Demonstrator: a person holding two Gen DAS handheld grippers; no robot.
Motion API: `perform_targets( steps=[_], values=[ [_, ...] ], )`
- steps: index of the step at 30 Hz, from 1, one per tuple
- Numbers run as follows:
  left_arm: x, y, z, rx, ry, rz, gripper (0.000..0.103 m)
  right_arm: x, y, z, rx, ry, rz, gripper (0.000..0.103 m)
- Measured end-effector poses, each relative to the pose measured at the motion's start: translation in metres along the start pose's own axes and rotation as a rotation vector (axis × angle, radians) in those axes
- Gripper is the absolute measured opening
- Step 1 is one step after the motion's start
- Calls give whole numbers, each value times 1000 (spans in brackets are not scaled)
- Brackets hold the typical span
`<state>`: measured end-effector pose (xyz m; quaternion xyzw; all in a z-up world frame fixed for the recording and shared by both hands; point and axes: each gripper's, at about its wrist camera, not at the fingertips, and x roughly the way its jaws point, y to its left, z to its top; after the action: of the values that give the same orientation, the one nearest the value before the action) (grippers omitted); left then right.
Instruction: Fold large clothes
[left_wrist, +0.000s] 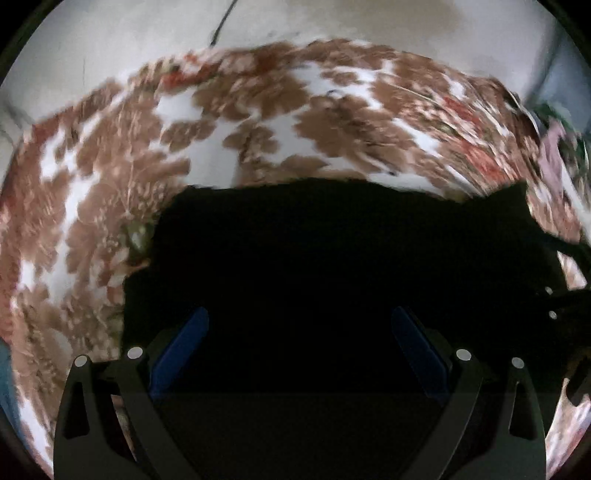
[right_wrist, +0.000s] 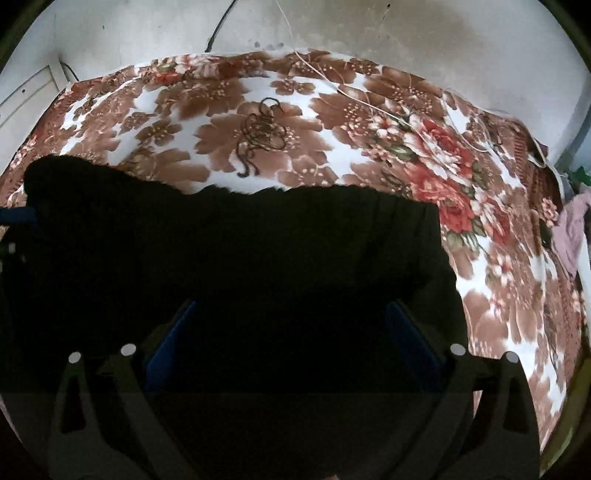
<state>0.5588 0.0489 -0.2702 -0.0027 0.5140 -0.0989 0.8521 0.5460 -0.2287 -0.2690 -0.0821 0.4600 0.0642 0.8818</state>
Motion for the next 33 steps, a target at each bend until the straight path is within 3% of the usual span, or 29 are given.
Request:
perform_targets(
  steps=[2,6,11,13,15,19,21,22,26,28,30,33],
  values=[
    [10,23,10,-45,31,-51,98,5,-8,5,-3,-1,23,98],
    [22,43,29,-33,49,-100,98,15,-20,11,-14,-2,70,98],
    [36,81,47,-212,93,-249,98,22,-43,12,26,14,193,98],
    [35,103,49,-291,90,-201,98,20,-48,11,30,15,228,98],
    [25,112,47,-286,74,-135,98,13,-50,12,43,14,244,98],
    [-27,77,37,-47,-20,87,98,-32,-57,23,120,-69,230,98],
    [-55,39,26,84,-75,179,98,-52,-60,28,132,-101,134,98],
    [-68,15,17,127,-100,217,98,-63,-60,30,123,-108,35,98],
    [-83,-40,-3,107,-103,196,98,-66,-58,21,81,-87,-167,98],
    [-73,-66,-16,87,-98,182,98,-51,-58,9,65,-40,-189,98],
    [-56,-79,-28,98,-82,215,98,-36,-64,-3,86,7,-176,98],
    [-30,-75,-43,86,-38,251,98,-17,-72,-17,97,48,-169,98]
  ],
)
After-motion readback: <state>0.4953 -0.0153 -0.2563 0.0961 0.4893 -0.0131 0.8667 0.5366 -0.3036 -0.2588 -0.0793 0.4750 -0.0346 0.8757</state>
